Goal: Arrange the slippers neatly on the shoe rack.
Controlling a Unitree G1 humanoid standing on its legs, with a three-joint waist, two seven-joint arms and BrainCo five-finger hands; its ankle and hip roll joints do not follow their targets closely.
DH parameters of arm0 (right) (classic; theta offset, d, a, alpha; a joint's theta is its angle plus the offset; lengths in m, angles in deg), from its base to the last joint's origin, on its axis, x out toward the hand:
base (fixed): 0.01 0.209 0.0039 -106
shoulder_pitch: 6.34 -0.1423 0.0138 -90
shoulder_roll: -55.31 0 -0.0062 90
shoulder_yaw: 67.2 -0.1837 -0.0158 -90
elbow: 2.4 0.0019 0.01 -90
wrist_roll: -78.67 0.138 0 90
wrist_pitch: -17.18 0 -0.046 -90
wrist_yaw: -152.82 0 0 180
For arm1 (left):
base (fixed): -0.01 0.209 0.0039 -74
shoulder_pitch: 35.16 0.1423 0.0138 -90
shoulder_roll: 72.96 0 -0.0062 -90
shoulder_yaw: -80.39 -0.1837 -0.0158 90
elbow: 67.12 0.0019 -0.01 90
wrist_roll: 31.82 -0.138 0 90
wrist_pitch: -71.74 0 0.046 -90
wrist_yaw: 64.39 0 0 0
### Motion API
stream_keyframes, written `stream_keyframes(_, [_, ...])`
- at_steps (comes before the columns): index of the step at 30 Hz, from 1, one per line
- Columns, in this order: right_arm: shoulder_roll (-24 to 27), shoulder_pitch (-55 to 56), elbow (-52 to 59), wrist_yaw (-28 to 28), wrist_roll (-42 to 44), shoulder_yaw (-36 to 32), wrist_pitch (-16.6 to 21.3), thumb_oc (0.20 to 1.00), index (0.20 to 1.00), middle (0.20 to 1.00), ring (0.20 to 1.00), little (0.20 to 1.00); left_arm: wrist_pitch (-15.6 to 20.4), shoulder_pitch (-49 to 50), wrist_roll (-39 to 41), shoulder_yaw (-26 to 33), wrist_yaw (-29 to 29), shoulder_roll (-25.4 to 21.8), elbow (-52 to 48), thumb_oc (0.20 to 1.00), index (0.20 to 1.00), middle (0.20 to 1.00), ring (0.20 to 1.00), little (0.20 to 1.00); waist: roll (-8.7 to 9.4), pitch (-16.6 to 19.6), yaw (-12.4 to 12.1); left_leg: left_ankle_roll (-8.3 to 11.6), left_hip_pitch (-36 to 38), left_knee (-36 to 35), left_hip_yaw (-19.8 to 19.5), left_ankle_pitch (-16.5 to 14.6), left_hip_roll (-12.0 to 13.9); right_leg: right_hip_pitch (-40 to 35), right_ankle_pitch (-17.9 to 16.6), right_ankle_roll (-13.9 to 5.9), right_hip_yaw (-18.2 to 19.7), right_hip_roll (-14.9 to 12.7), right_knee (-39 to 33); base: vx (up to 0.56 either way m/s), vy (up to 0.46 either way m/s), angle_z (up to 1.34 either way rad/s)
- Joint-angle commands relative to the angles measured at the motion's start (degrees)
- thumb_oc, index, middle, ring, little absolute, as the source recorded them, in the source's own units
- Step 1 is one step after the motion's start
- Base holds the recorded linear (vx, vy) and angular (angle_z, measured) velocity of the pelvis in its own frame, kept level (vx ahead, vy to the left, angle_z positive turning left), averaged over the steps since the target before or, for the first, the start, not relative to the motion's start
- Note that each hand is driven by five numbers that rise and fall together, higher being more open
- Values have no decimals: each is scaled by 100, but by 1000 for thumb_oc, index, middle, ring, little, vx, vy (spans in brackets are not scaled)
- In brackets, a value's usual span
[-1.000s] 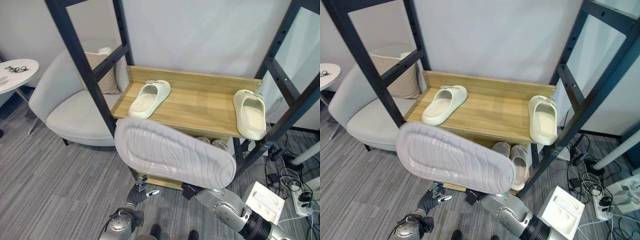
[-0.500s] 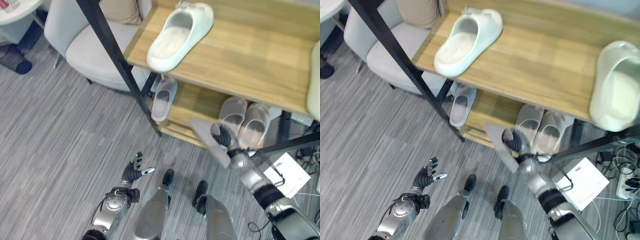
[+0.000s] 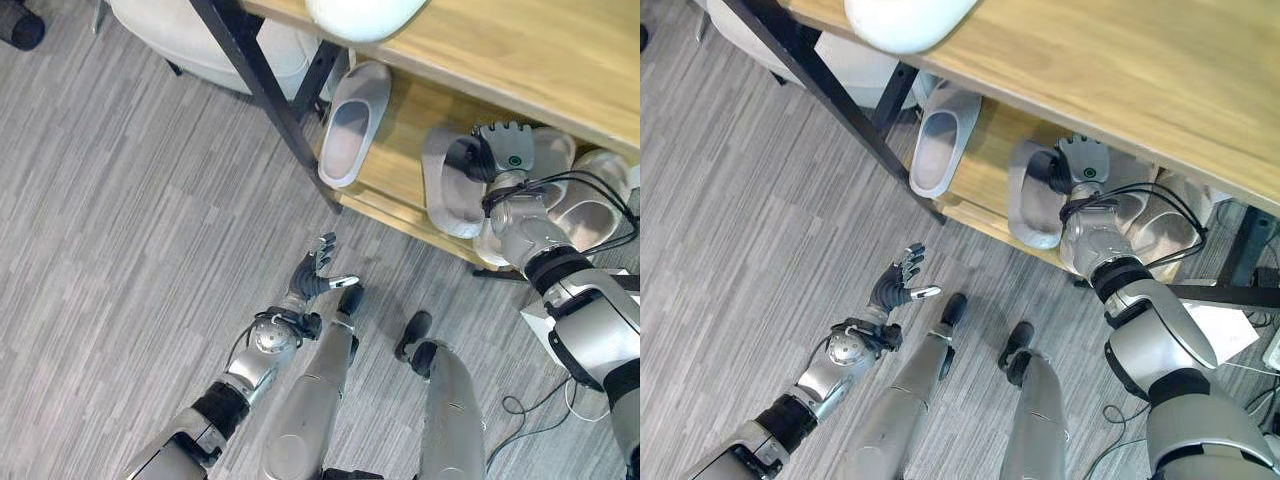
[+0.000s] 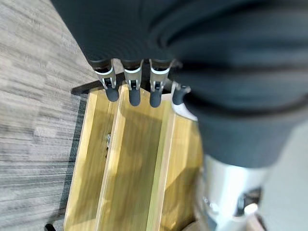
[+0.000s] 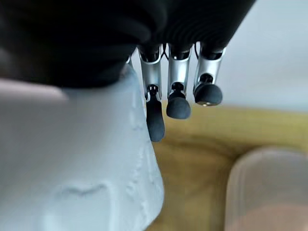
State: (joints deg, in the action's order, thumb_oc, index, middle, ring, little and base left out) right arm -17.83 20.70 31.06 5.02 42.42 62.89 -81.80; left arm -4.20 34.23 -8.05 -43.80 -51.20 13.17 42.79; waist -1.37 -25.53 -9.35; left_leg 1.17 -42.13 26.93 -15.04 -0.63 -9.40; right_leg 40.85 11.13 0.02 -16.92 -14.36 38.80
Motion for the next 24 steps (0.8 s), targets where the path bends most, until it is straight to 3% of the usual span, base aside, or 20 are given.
stream_keyframes(1, [159, -434, -194, 81, -133, 204, -171, 200, 200, 200, 200, 200, 376, 59, 44, 30, 106, -45, -511, 1000, 1000, 1000, 1000, 1000, 32, 135, -118, -285, 115, 96, -9, -945, -67, -486, 1013, -82, 19, 149, -34, 10, 9, 10])
stream_keyframes(7, [64, -951, -963, 402, 500, 4, -240, 200, 200, 200, 200, 200, 404, -169, 184, -150, 169, -33, -667, 1000, 1000, 1000, 1000, 1000, -6, 105, -304, -280, -18, -138, -210, -822, -150, -382, 975, -150, -152, 88, -195, 27, 15, 13])
stream_keyframes(15, [261, -1157, -724, 721, 1353, -377, 10, 200, 200, 200, 200, 200, 421, -264, 291, -222, 79, 40, -694, 1000, 1000, 1000, 1000, 1000, -96, -18, -506, -305, 85, -336, -312, -740, -221, -499, 900, -208, -237, 16, -352, 29, 27, 12])
stream_keyframes(16, [242, -1156, -683, 660, 1415, -377, 53, 1000, 1000, 1000, 1000, 1000, 425, -269, 312, -214, 63, 48, -675, 1000, 1000, 1000, 1000, 1000, -91, -35, -522, -301, 104, -353, -309, -735, -219, -509, 892, -211, -230, 18, -358, 0, 0, 0])
stream_keyframes(20, [48, -1125, -433, 503, 1733, -432, 200, 1000, 1000, 1000, 1000, 1000, 419, -316, 338, -184, 55, 53, -579, 1000, 1000, 1000, 1000, 1000, -47, -80, -501, -293, 223, -434, -247, -720, -174, -587, 835, -202, -183, 51, -444, 0, 0, 0])
stream_keyframes(24, [-164, -867, 102, 750, 2100, -787, 299, 1000, 1000, 1000, 1000, 1000, 374, -303, 319, -124, 114, 68, -553, 1000, 1000, 1000, 1000, 1000, -8, -111, -423, -305, 377, -499, -179, -723, -132, -708, 787, -195, -127, 94, -515, 12, 21, -9])
